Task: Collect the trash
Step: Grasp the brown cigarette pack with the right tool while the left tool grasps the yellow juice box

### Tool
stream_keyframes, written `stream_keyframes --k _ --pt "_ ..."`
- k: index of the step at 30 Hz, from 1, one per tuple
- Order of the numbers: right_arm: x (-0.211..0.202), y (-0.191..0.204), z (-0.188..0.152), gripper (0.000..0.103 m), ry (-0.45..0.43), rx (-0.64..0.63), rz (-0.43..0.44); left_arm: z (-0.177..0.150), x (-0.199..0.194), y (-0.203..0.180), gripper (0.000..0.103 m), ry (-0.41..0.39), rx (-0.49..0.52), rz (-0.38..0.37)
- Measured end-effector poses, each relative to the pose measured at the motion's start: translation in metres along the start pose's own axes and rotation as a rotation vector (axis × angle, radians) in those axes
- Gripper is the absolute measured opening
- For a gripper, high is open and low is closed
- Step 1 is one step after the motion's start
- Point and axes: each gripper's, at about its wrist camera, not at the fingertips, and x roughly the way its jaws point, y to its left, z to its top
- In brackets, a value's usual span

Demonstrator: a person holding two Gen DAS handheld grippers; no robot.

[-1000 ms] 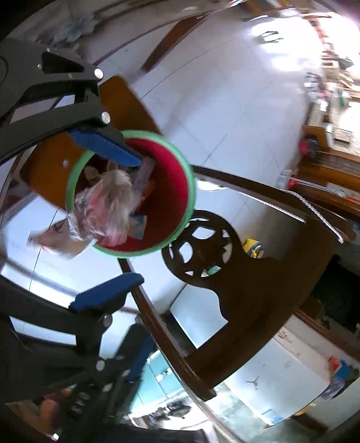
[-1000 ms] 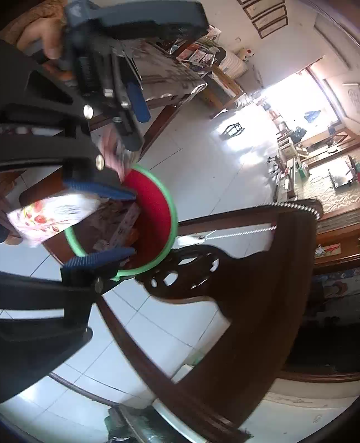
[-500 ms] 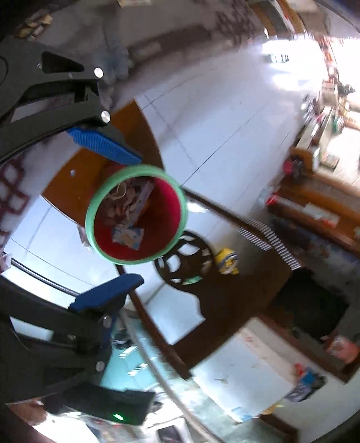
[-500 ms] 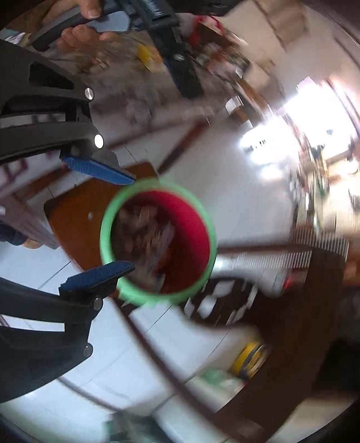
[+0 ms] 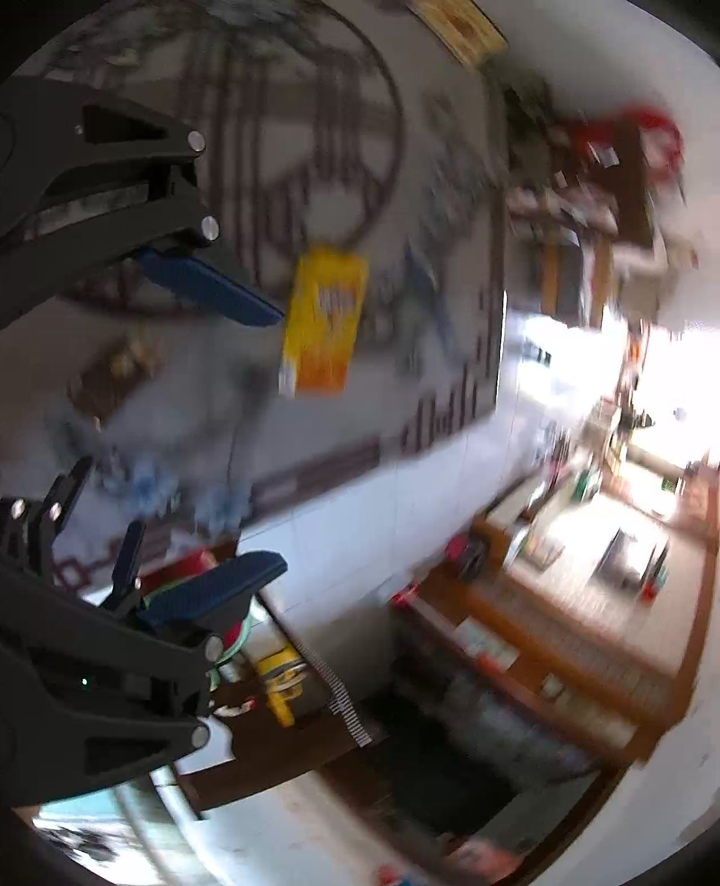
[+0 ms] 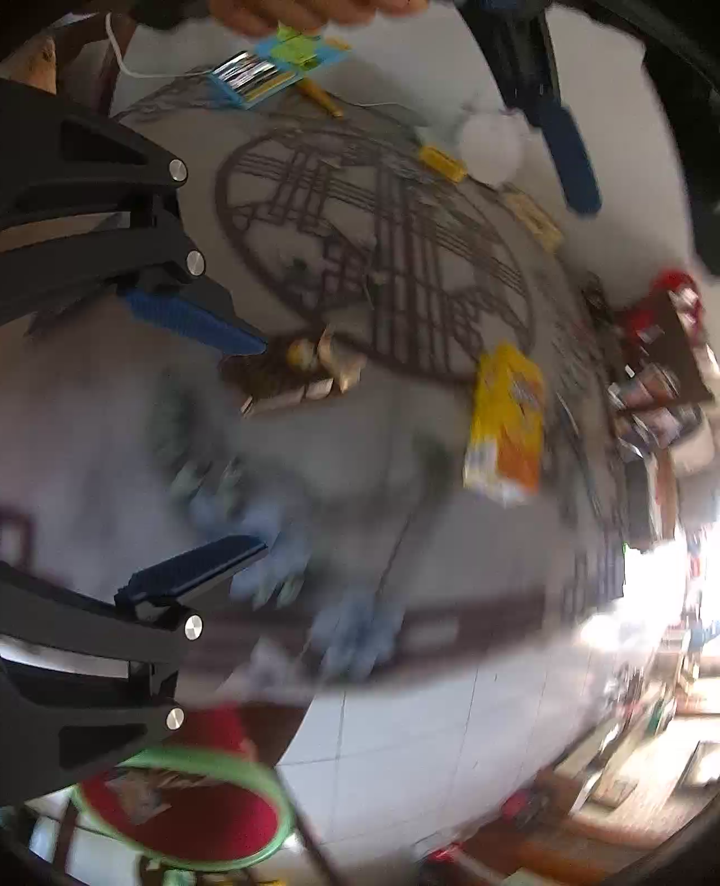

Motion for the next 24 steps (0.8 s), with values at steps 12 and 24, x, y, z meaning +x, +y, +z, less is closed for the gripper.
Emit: stream_keyframes --k 12,24 --pt "0.079 0.037 0.015 0.051 0.177 -0.104 -0.045 0.032 0.034 0.068 0.085 0.116 0.29 -0.018" --pt "0.032 -0.016 0.023 0.04 0.065 0.079 0.004 0.026 0.179 0.041 0.085 0.449 0.931 -0.106"
